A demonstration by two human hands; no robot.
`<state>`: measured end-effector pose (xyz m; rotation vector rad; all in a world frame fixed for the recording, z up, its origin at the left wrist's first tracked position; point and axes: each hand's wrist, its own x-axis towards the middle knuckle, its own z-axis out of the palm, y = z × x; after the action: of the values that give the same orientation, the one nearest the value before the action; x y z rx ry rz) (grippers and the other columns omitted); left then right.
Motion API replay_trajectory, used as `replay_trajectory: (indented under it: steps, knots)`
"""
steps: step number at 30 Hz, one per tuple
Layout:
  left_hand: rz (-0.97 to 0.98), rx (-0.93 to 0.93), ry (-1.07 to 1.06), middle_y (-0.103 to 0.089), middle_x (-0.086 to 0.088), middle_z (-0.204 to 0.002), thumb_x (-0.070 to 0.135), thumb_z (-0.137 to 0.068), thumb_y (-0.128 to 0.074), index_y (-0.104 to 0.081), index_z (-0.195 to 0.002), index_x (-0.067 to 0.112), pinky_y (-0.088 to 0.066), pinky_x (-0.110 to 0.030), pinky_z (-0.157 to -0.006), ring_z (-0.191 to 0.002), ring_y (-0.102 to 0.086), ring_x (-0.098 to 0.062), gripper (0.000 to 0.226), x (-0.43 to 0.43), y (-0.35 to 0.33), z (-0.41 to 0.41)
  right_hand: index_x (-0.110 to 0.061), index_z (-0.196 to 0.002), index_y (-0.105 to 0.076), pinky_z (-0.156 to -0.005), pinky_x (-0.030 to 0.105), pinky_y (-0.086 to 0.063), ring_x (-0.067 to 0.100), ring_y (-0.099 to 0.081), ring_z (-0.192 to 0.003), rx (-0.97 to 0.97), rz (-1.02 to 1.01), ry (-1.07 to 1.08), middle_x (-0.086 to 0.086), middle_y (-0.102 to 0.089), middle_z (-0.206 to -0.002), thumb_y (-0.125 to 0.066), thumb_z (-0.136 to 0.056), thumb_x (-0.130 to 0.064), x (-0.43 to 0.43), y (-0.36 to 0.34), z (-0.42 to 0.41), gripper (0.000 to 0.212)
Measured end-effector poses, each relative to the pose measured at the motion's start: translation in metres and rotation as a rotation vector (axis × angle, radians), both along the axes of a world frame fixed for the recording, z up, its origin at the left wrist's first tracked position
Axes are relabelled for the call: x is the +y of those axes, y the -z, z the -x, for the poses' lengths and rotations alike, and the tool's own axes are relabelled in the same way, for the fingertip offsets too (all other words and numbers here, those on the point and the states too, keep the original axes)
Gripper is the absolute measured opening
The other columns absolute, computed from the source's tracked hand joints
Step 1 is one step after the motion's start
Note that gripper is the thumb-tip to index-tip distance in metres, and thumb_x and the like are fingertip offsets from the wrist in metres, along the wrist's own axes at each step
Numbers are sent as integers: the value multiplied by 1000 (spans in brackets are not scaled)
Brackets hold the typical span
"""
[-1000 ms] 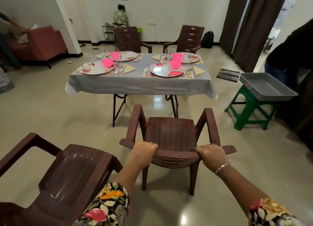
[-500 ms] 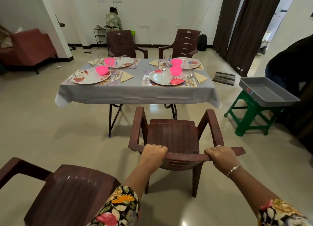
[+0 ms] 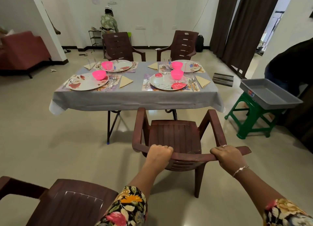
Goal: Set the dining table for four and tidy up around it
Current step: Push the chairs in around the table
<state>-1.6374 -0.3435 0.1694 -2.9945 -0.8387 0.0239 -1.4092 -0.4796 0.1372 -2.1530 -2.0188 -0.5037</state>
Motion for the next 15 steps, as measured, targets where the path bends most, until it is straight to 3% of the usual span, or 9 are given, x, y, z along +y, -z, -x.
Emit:
replay_trajectory:
  steps: [15]
  knots:
    - [-26, -30, 40, -64, -7, -104, 13, -94, -45, -55, -109, 11, -40, -34, -75, -96, -61, -27, 18, 39, 6, -20, -22, -57, -63, -44, 27, -46, 17, -55, -42, -65, 165, 164, -6, -57, -48, -90, -43, -7, 36, -4, -11, 33]
